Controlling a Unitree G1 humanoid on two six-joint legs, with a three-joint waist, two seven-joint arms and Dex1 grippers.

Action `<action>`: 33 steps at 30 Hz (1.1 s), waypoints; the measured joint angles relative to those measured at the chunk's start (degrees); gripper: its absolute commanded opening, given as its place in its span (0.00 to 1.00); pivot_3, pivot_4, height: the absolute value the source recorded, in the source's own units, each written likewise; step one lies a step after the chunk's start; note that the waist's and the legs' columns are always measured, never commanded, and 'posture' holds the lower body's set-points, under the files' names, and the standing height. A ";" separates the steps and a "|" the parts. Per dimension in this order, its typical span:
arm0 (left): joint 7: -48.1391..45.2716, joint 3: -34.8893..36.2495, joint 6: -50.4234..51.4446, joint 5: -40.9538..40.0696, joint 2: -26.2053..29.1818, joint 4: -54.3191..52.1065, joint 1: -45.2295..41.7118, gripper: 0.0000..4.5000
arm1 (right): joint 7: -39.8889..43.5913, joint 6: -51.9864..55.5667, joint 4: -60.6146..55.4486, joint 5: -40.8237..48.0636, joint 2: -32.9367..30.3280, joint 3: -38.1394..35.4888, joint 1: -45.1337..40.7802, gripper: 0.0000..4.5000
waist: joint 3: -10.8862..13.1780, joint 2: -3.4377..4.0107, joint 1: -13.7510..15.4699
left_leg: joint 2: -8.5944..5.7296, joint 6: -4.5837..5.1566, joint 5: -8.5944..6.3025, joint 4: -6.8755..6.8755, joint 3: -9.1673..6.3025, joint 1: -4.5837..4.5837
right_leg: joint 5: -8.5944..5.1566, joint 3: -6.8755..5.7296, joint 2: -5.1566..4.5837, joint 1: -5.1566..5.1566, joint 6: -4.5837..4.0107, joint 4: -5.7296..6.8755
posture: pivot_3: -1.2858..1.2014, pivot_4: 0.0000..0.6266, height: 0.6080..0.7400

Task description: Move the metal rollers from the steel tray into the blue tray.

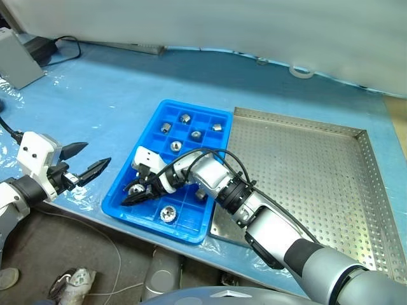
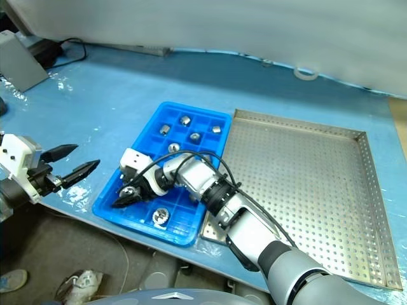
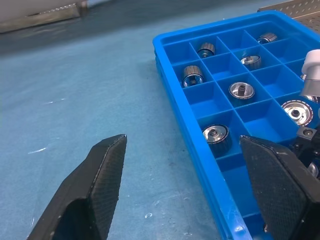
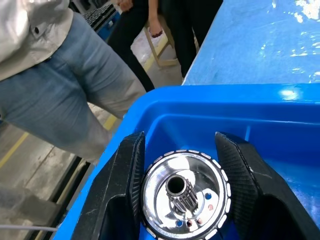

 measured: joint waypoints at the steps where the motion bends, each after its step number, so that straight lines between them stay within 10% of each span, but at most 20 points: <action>1: 0.07 -0.43 0.00 -0.01 -0.01 -0.01 -0.27 0.85 | -0.85 -0.63 0.67 0.23 0.00 -0.45 -0.01 0.62 | 0.00 0.00 0.25 | 0.00 0.00 0.00 -0.01 0.00 0.03 | 0.00 0.00 0.00 0.02 0.00 0.00 | 0.69 0.24 1.00; 4: 0.10 -1.76 -0.01 0.00 -0.02 0.04 -0.75 0.85 | -2.08 -1.35 2.07 1.14 0.02 -0.83 -0.09 0.83 | 0.00 0.00 0.45 | 0.00 -0.01 0.00 -0.01 0.01 0.05 | 0.00 0.00 0.00 0.06 0.00 -0.02 | 0.68 0.24 1.00; 33: -3.18 -12.79 -5.67 3.53 0.38 11.64 -13.84 0.85 | -2.48 4.79 9.66 7.30 0.73 -17.04 -9.85 0.83 | -0.15 -0.26 -2.93 | 0.07 -0.45 0.30 -0.07 0.01 -0.10 | 0.03 -0.19 0.05 -0.04 -0.17 0.00 | 0.61 0.24 1.00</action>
